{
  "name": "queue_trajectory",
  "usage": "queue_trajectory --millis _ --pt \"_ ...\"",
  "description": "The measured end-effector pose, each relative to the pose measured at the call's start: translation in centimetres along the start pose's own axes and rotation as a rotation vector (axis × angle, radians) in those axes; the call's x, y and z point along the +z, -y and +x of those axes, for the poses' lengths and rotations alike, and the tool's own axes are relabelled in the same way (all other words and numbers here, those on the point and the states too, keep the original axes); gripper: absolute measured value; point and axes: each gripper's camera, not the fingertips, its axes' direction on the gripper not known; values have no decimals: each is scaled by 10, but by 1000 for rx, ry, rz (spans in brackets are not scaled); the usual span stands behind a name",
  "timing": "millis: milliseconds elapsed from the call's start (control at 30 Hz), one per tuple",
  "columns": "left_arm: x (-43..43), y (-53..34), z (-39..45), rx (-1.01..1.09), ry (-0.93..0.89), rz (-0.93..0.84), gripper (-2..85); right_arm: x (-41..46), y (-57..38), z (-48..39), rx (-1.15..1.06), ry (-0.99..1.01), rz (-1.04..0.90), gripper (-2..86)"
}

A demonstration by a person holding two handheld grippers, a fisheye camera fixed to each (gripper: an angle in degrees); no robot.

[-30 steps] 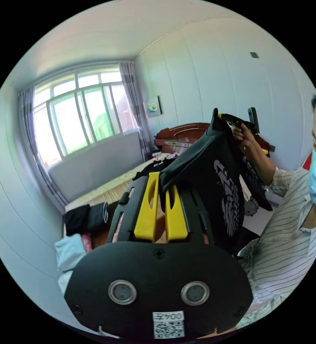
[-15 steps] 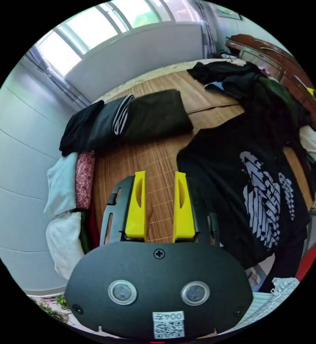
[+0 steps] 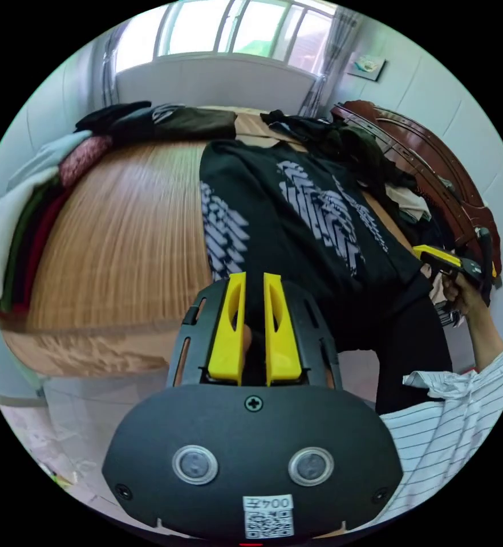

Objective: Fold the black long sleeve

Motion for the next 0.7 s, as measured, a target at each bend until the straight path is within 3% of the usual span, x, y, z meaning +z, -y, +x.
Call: queue_trajectory --millis 167,233,400,567,700 --pt "2 4 -13 31 70 87 80 59 -15 -49 41 -9 -46 59" --pt "-2 25 -18 106 82 156 90 95 -19 -61 84 56 -157 65" --pt "44 69 -50 155 193 -95 110 110 -45 -69 206 96 -56 63" --pt "40 99 -83 216 297 -77 121 121 -68 -77 268 116 -39 49" --pt "22 127 -163 45 252 -96 100 129 -94 -78 307 158 -12 36"
